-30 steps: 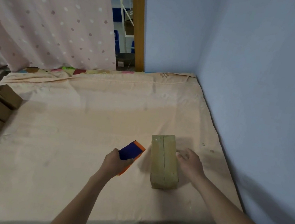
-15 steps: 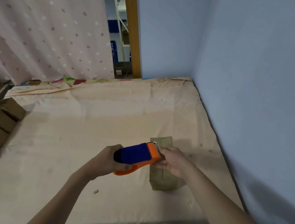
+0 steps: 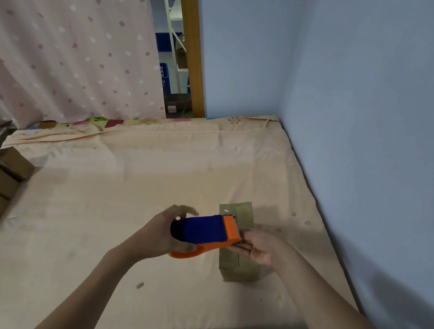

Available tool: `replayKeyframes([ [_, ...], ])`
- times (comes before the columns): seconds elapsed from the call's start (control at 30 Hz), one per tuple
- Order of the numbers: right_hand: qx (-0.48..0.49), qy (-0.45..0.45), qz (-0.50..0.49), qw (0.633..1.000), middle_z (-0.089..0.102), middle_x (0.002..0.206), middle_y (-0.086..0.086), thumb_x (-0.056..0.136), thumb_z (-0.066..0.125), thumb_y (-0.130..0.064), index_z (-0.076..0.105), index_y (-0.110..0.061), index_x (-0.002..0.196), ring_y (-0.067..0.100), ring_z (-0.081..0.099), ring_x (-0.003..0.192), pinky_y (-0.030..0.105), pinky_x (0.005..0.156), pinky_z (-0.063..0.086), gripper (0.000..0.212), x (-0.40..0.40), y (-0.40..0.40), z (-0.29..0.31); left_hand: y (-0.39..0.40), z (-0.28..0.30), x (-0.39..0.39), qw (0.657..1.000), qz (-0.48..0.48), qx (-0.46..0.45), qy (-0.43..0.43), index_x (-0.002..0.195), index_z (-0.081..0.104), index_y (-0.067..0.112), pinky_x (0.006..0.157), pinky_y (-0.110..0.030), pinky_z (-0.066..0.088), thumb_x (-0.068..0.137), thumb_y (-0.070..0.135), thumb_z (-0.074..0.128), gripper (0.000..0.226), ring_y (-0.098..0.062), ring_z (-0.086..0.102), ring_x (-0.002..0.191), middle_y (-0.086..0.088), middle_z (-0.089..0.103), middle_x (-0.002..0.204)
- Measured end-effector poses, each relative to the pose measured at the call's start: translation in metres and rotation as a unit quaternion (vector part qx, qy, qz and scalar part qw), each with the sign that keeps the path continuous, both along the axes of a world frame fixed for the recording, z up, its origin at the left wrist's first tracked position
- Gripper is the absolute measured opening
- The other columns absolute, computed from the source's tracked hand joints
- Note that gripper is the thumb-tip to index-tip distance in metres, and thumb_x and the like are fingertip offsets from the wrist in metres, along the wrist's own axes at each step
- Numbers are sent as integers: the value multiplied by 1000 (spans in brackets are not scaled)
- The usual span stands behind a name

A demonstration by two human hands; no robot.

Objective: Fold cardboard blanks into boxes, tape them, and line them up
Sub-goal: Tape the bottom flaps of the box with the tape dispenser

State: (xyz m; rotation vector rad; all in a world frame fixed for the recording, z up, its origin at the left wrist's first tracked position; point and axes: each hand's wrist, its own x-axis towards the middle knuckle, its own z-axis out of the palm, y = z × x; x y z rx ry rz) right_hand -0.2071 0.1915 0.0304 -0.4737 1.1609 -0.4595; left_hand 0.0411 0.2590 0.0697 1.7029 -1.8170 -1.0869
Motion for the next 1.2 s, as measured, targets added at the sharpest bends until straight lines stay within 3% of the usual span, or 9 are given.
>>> replayKeyframes([
  [0.1, 8, 10, -12, 1000, 74, 95, 24, 98, 54, 4, 65, 7, 104, 29, 74, 85, 35, 65, 63, 12, 1, 0, -1, 0, -2, 2, 996, -12, -93, 9, 128, 61, 36, 77, -19, 58, 71, 26, 89, 65, -7, 53, 116, 18, 46, 128],
  [0.23, -6, 28, -19, 999, 72, 106, 25, 98, 55, 3, 65, 6, 110, 31, 73, 93, 35, 64, 63, 15, 4, -1, -5, 1, -5, 7, 988, -59, -145, -5, 122, 70, 33, 81, -16, 56, 75, 27, 85, 49, -1, 48, 125, 21, 53, 135],
  [0.4, -40, 109, -16, 993, 72, 105, 22, 98, 54, 5, 63, 5, 114, 30, 74, 89, 34, 60, 61, 18, 13, -1, -17, 2, -14, 13, 984, -75, -160, -13, 119, 72, 34, 82, -17, 55, 71, 26, 89, 52, -6, 58, 113, 20, 60, 133],
  [0.53, -62, 159, -27, 985, 71, 100, 19, 96, 54, 8, 64, 1, 101, 28, 73, 84, 35, 62, 61, 13, 14, 2, -24, 4, -20, 13, 987, -73, -138, 28, 115, 75, 28, 85, -17, 55, 69, 19, 90, 50, -1, 58, 117, 16, 63, 130],
  [0.77, -79, 227, -25, 970, 74, 90, 18, 93, 62, 6, 68, 3, 101, 27, 75, 81, 39, 69, 62, 10, 11, 11, -39, 6, -30, 17, 988, -109, -98, 53, 114, 75, 24, 85, -21, 58, 70, 18, 90, 47, -3, 57, 121, 16, 64, 127],
  [1.03, -92, 265, -51, 959, 76, 82, 17, 88, 71, 3, 71, 5, 94, 25, 76, 73, 34, 65, 62, 6, -15, 22, -36, 12, -41, 30, 990, -79, -12, 113, 107, 77, 26, 86, -27, 58, 67, 8, 90, 46, -3, 58, 120, 21, 66, 123],
  [1.2, -87, 268, -66, 957, 74, 83, 22, 87, 70, 6, 70, 9, 92, 26, 75, 70, 26, 51, 57, 5, -23, 31, -37, 15, -41, 28, 988, -108, -6, 106, 109, 77, 25, 83, -23, 58, 67, 6, 90, 47, -2, 59, 119, 22, 66, 122],
])
